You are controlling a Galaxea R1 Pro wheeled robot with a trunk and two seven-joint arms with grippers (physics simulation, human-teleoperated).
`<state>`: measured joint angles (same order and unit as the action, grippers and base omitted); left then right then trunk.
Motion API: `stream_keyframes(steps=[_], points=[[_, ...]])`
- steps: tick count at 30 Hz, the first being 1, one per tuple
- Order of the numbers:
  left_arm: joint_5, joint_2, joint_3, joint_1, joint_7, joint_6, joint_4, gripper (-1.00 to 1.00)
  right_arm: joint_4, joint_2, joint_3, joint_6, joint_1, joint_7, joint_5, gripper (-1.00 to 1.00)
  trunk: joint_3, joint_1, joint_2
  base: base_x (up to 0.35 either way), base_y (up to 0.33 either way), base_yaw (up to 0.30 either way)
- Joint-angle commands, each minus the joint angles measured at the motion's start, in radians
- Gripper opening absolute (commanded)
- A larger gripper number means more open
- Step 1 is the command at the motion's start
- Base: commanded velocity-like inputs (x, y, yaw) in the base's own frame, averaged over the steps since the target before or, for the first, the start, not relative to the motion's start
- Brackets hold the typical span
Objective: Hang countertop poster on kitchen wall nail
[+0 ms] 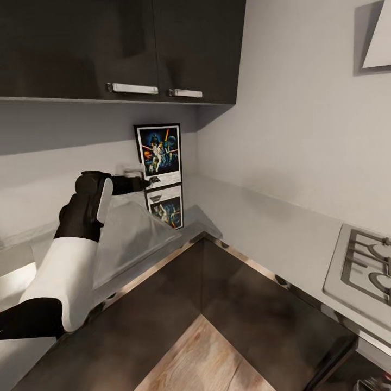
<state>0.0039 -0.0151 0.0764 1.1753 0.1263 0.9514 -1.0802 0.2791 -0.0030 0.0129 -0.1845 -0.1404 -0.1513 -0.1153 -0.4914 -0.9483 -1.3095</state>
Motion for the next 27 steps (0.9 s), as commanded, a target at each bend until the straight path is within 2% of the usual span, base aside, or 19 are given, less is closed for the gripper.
stream_keyframes(steps=[1, 2, 4, 6, 7, 10, 11, 12, 13, 14, 22, 27], points=[[0.004, 0.014, 0.003, 0.005, 0.024, 0.005, 0.001, 1.00, -0.013, 0.001, 0.001, -0.001, -0.001, -0.006, -0.010, 1.00, -0.001, 0.000, -0.001, 0.024, 0.000, 0.000], [0.007, 0.035, 0.003, 0.011, 0.054, 0.005, 0.002, 1.00, -0.033, 0.003, 0.000, -0.001, -0.001, -0.006, -0.010, 1.00, -0.001, 0.000, -0.001, 0.015, 0.000, 0.000], [0.010, 0.060, 0.003, 0.019, 0.090, 0.004, 0.000, 1.00, -0.059, 0.005, 0.000, -0.001, -0.001, -0.006, -0.011, 1.00, -0.001, 0.000, -0.001, 0.007, 0.000, 0.000], [0.009, 0.070, 0.004, 0.036, 0.097, 0.003, -0.010, 1.00, -0.066, 0.005, 0.001, -0.001, -0.001, -0.007, -0.011, 1.00, -0.001, 0.000, -0.001, 0.003, 0.000, 0.000], [0.008, 0.097, 0.004, 0.086, 0.100, 0.003, 0.003, 1.00, -0.070, 0.005, 0.001, -0.001, -0.001, -0.007, -0.012, 1.00, -0.001, 0.000, -0.001, 0.000, 0.000, 0.000], [0.008, 0.104, 0.003, 0.147, 0.100, 0.003, 0.060, 1.00, -0.071, 0.005, 0.001, -0.001, -0.001, -0.007, -0.012, 1.00, -0.001, 0.000, -0.001, 0.000, 0.000, 0.000], [0.008, 0.108, 0.003, 0.264, 0.099, 0.001, 0.185, 1.00, -0.071, 0.005, 0.001, -0.001, -0.001, -0.008, -0.012, 1.00, -0.001, 0.000, -0.001, 0.000, 0.000, 0.000], [0.008, 0.109, 0.003, 0.310, 0.099, 0.000, 0.241, 1.00, -0.071, 0.005, 0.001, -0.001, 0.000, -0.008, -0.012, 1.00, -0.001, 0.000, -0.001, 0.000, 0.000, 0.000], [0.008, 0.109, 0.003, 0.328, 0.098, -0.001, 0.265, 1.00, -0.071, 0.005, 0.001, -0.001, 0.000, -0.008, -0.012, 1.00, -0.001, 0.000, -0.001, 0.000, 0.000, 0.000], [0.008, 0.113, 0.005, 0.385, 0.093, -0.037, 0.352, 1.00, -0.071, 0.005, 0.001, -0.001, -0.001, -0.008, -0.012, 1.00, -0.001, 0.000, -0.001, 0.000, 0.000, 0.000], [0.008, 0.122, 0.013, 0.399, 0.092, -0.079, 0.373, 1.00, -0.071, 0.005, 0.001, -0.001, -0.001, -0.008, -0.012, 1.00, -0.001, 0.000, -0.001, 0.011, 0.000, 0.000], [0.008, 0.126, 0.014, 0.400, 0.092, -0.081, 0.374, 1.00, -0.071, 0.005, 0.001, -0.001, -0.001, -0.008, -0.012, 1.00, -0.001, 0.000, -0.001, 0.196, 0.000, 0.000]])
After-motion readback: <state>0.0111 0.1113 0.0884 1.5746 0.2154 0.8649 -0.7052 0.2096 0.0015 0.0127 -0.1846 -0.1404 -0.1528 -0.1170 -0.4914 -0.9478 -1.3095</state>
